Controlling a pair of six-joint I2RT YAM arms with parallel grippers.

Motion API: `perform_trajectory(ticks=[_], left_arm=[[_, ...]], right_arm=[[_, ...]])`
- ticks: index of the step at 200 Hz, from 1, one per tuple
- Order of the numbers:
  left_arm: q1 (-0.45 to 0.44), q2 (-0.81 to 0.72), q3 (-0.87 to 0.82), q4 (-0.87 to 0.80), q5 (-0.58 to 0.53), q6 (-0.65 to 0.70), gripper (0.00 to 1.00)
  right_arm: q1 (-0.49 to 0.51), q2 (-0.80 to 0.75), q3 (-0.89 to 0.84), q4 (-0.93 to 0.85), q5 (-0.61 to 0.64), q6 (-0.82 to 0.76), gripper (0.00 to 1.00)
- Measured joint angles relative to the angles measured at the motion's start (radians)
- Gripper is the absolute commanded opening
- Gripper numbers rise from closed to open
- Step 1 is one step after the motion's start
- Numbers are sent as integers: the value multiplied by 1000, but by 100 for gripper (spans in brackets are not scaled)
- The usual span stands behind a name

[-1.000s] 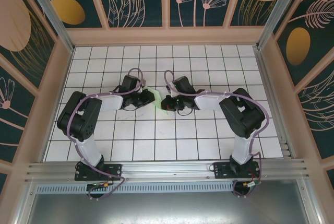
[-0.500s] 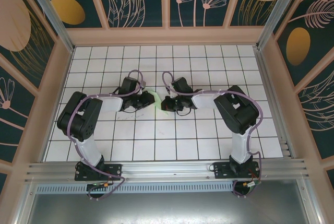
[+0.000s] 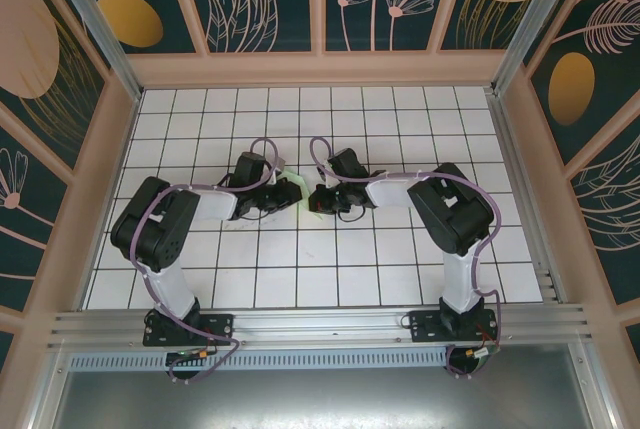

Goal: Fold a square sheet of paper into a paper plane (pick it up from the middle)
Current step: Fold the wing for the fifth time at the center of the table.

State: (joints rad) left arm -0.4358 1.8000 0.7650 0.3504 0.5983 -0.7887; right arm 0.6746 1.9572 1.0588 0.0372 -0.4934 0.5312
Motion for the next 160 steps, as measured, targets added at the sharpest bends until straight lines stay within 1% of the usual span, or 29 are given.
perform_trajectory(ticks=[20, 63, 112, 160], left_arm=[[-17, 18, 6, 7, 0, 0, 14], [-17, 57, 37, 3, -9, 1, 11], [-33, 76, 73, -72, -108, 11, 8], [-34, 80, 99, -122, -121, 23, 8]], right_arm=[[0, 1, 1, -3, -1, 1, 0], [-2, 1, 1, -5, -2, 3, 0], [-2, 1, 0, -9, -2, 0, 0], [-2, -2, -17, 10, -1, -2, 0]])
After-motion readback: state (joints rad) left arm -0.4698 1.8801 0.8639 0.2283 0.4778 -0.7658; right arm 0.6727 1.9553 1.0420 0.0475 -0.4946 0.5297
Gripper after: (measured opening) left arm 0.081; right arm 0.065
